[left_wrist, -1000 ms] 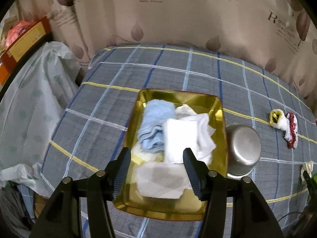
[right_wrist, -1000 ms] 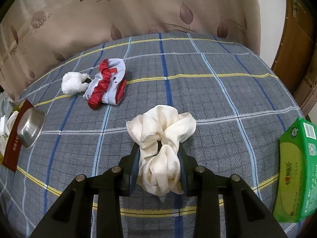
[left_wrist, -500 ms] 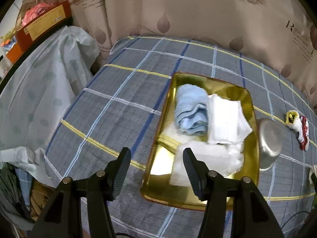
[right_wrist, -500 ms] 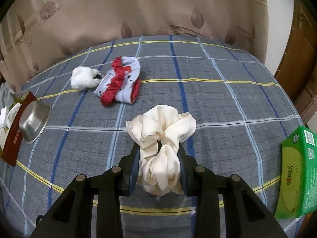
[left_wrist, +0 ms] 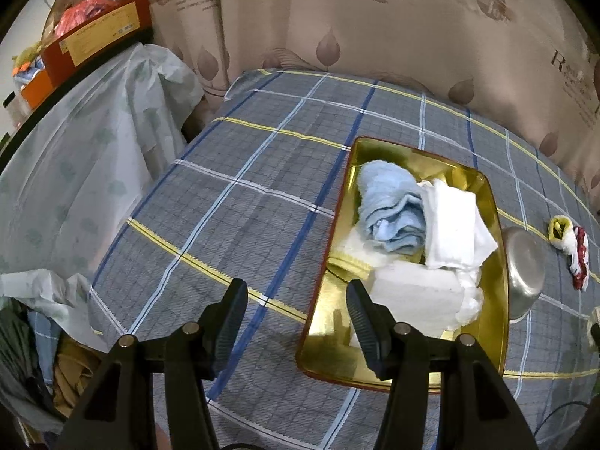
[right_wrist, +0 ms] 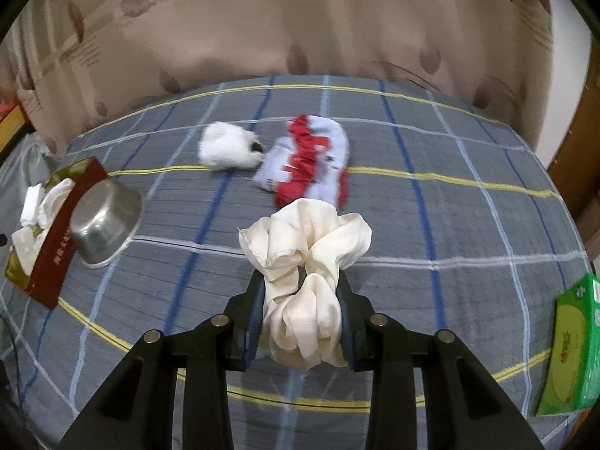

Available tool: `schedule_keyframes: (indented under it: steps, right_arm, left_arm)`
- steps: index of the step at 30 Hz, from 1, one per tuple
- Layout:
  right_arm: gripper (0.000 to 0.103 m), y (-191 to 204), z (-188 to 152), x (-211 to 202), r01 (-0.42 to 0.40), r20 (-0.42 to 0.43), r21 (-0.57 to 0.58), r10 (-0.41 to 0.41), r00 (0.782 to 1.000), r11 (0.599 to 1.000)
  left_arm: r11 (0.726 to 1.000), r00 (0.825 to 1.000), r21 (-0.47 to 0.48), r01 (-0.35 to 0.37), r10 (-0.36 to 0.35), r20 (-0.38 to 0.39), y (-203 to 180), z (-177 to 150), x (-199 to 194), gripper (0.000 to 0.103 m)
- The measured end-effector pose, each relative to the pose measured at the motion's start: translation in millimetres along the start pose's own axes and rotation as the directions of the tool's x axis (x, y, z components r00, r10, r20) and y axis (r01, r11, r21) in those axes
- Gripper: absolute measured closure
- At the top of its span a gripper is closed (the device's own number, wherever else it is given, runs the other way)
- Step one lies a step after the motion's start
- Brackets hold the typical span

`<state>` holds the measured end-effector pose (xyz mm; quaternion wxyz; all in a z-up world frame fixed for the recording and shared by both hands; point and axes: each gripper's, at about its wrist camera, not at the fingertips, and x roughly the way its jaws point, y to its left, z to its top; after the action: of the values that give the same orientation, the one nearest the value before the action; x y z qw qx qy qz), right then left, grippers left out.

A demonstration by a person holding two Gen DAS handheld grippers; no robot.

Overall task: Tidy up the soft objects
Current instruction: 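Carry the cream satin cloth with the right gripper over the tray, then open the right gripper to release the cream cloth into the tray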

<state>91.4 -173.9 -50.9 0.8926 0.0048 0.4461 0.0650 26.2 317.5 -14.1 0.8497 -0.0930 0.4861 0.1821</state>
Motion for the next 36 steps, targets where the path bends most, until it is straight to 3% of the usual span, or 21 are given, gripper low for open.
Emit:
schedule_keyframes:
  steps: [15,29,36]
  right_arm:
    - [0.071,102,24,-1,-0.178,-0.041,-0.173,0.173,0.984,0.969]
    - [0.071,250,41,-8,-0.384,-0.112,-0.378,0.371,0.922,0.842]
    - [0.071,310,39,2,-0.432,-0.16,-0.438,0.405,0.9,0.788]
  left_arm:
    - [0.999,0.999,-0.039,-0.03,0.031,0.01,22,1,-11,0.047]
    - [0.996,0.999,-0.083,-0.026,0.027,0.017,38,2,-20,0.047]
    - [0.995,0.999,-0.091,-0.038,0.039,0.012,44,1,-18,0.047]
